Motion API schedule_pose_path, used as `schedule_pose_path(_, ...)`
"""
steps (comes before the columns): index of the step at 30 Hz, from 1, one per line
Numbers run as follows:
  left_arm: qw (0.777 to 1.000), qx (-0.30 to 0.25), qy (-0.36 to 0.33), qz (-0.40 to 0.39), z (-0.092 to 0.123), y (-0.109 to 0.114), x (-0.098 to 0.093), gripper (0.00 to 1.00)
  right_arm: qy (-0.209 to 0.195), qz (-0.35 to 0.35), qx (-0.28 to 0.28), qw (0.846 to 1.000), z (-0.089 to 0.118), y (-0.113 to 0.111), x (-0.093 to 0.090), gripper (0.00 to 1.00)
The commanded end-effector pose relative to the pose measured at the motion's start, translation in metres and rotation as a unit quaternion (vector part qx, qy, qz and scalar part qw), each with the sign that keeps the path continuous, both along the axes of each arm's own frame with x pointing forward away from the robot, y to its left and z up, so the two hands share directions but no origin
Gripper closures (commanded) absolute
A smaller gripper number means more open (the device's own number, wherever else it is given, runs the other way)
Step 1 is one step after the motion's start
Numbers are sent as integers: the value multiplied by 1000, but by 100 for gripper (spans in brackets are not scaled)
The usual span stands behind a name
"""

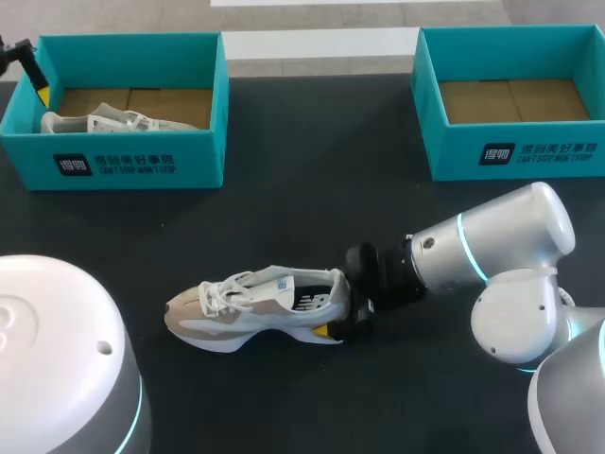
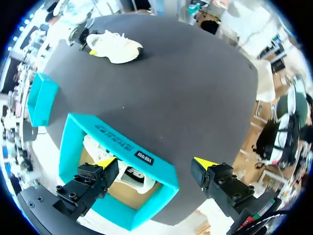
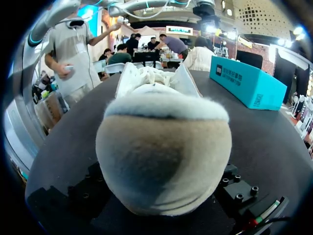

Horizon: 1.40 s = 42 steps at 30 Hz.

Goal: Take the shoe out of the shoebox, open the shoe tongue, remove and reinsert the insole, then place the shoe into the shoebox

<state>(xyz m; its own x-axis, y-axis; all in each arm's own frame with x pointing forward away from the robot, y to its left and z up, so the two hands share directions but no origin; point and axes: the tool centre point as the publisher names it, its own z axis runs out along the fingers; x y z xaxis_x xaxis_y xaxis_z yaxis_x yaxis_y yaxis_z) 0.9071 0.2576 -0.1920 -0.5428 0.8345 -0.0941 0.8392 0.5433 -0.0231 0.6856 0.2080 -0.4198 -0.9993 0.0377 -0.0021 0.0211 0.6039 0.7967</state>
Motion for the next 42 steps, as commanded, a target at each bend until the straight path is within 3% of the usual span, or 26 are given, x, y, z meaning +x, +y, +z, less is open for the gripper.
schedule_pose_path(1, 970, 15, -35, 242, 0, -6, -16, 0, -1, -1, 0, 1000, -3, 2, -3, 100)
schedule_pose_path(7, 970, 15, -35, 242, 0, -6, -16, 0, -1, -1, 0, 1000, -3, 2, -3, 100)
schedule_pose_path(10, 948, 4, -39, 316, 2, -29, -26, 0, -1, -1, 0, 1000, -3, 2, -3, 100)
schedule_pose_path(15, 889, -9, -3, 459, -2, -63, -31, 0, -1, -1, 0, 1000, -3, 2, -3, 100)
schedule_pose_path(17, 859, -29, 24, 510, -3, -72, -34, 0, -1, -1, 0, 1000, -3, 2, -3, 100)
schedule_pose_path(18, 825, -38, 20, 564, -3, -78, -36, 0, -1, -1, 0, 1000, -3, 2, -3, 100)
schedule_pose_path(19, 815, -48, 34, 577, -2, -83, -38, 0, -1, -1, 0, 1000, -3, 2, -3, 100)
schedule_pose_path(22, 752, -36, 37, 657, -5, -99, -44, 0, -1, -1, 0, 1000, -3, 2, -3, 100)
schedule_pose_path(23, 712, -35, 36, 700, -6, -103, -45, 0, -1, -1, 0, 1000, -3, 2, -3, 100)
schedule_pose_path(24, 703, -51, 54, 707, -7, -107, -47, 0, -1, -1, 0, 1000, -3, 2, -3, 100)
schedule_pose_path(25, 653, -46, 59, 753, -8, -109, -49, 0, -1, -1, 0, 1000, -3, 2, -3, 100)
schedule_pose_path(28, 587, -47, 92, 803, -15, -122, -57, 0, -1, -1, 0, 1000, -3, 2, -3, 100)
schedule_pose_path(42, 587, -47, 92, 803, -15, -122, -57, 0, -1, -1, 0, 1000, -3, 2, -3, 100)
